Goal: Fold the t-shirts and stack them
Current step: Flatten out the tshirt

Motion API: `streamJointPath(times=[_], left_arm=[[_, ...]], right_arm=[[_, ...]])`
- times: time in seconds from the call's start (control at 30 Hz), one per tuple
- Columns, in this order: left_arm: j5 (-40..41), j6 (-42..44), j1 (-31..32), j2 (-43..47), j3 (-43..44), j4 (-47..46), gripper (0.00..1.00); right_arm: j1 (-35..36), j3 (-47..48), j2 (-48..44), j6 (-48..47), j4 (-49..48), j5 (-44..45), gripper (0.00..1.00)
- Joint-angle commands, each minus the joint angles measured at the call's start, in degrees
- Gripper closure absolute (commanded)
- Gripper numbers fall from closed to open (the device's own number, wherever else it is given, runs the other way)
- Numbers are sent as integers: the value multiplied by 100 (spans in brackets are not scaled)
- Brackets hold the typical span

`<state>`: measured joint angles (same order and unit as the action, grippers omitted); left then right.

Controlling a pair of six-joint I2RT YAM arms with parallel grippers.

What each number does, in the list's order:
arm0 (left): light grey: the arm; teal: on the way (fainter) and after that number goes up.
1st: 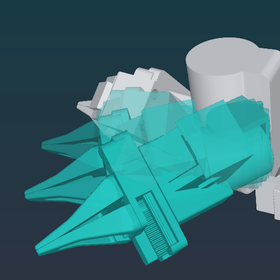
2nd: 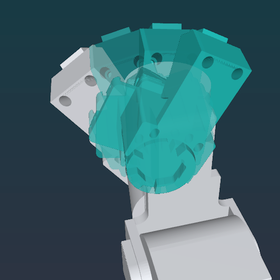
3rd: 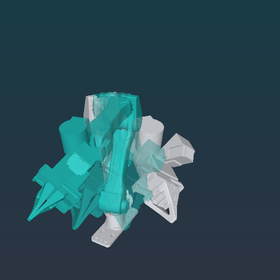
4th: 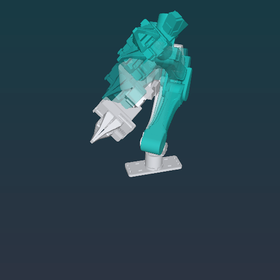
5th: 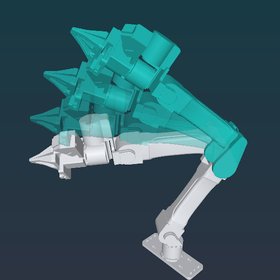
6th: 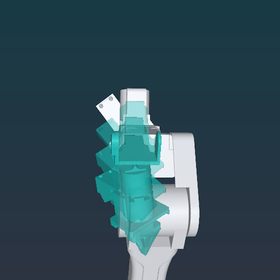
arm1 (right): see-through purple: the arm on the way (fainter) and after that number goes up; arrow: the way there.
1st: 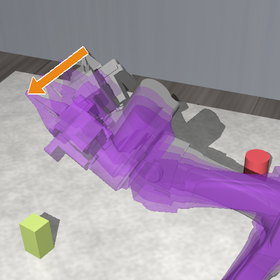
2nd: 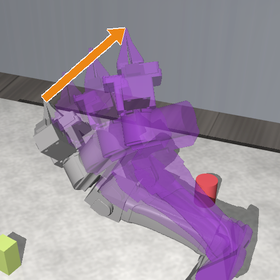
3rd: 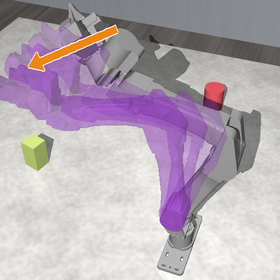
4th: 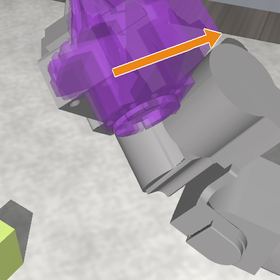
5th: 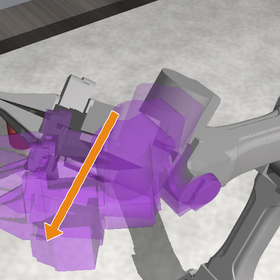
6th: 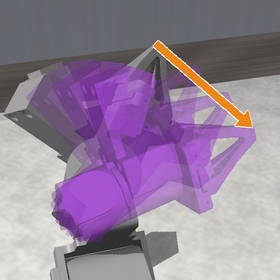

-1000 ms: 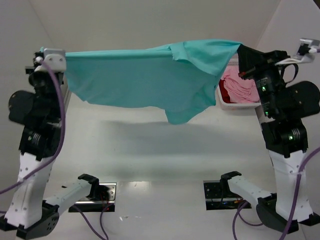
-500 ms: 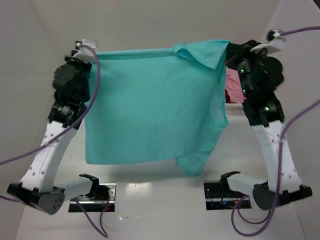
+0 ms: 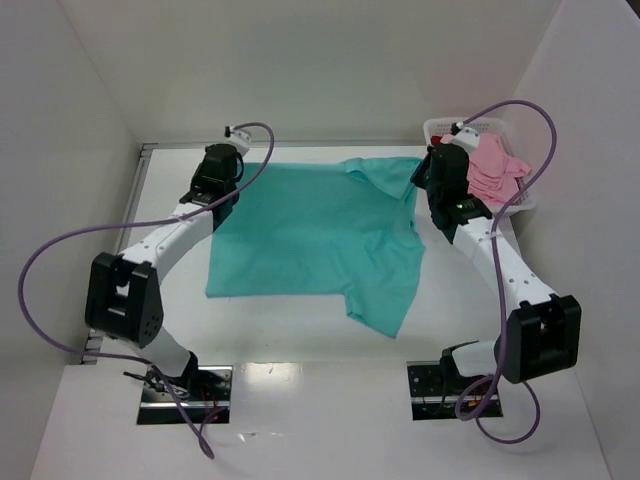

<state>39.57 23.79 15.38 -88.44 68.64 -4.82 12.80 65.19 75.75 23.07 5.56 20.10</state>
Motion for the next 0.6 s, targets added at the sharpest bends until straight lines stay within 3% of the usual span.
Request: streamJointPath(times=[0.0, 0.3, 0.57], left_arm=[[429, -59, -123, -540, 263, -519, 100], [139, -138, -237, -1498, 940, -995, 100], [77, -138, -350, -2326, 1713, -1047, 100]], right_arm=[[-155, -147, 238, 136, -951, 258, 100], [-207, 64, 1353, 277, -1610, 73, 100], [-366, 924, 2348, 330, -1690, -190, 100]])
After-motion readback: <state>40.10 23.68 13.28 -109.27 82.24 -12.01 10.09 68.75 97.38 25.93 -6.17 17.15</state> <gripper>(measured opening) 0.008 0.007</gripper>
